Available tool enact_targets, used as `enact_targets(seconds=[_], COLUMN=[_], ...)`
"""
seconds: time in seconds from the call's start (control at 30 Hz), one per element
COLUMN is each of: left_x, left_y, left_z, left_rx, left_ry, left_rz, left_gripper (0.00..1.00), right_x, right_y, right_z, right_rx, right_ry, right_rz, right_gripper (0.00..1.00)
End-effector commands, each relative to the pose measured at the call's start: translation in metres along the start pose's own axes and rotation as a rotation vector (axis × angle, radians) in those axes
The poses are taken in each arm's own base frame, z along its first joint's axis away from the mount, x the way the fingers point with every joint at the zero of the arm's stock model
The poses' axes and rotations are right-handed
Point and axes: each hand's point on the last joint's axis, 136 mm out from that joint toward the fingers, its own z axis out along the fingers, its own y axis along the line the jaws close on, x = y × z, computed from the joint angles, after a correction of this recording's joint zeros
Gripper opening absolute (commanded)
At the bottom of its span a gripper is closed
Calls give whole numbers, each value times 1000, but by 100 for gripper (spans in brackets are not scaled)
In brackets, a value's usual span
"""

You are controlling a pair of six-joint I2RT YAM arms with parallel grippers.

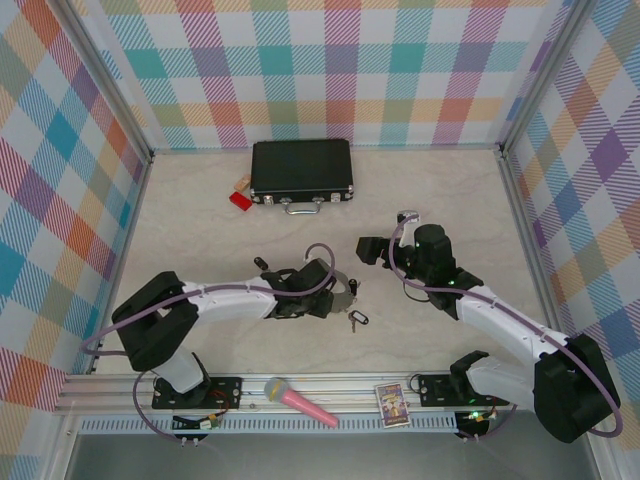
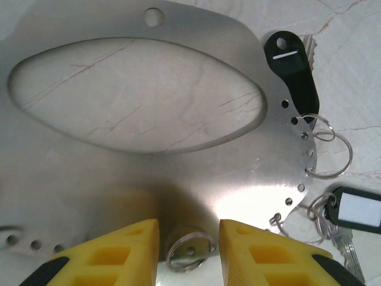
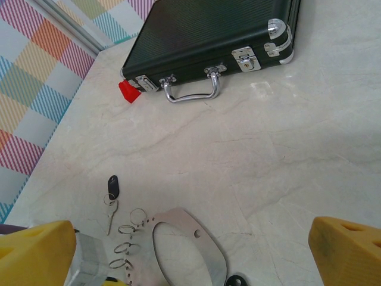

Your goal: Put the keys on the keyring

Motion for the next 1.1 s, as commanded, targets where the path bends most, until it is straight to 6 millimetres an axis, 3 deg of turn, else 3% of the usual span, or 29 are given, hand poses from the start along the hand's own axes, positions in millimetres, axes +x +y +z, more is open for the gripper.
enact_targets(seconds=[0.0,0.1,0.23,0.53,0.83,1.07], left_x=[-7,-5,-4,15,23,31], left_y=[-11,-6,1,-14,-20,-18], left_z=[4,6,8,9,-9,-4], left_rx=[22,2,-35,80,148,130], left_ry=[-11,-14,-18,55,67,96], left_rz=[28,33,40,44,38,70], left_gripper=[34,40,41,34,32,30], right_x=[-1,-1,0,0,2,2], right_y=[6,6,7,5,4,4], right_z=[2,2,2,4,5,7], right_rx=[-28,-29,-31,-27,-24,-24], right_ry=[-4,-3,-1,2,6,10], right_rz=[-20,-19,-17,-17,-13,-10], right_gripper=[99,99,99,99,99,99])
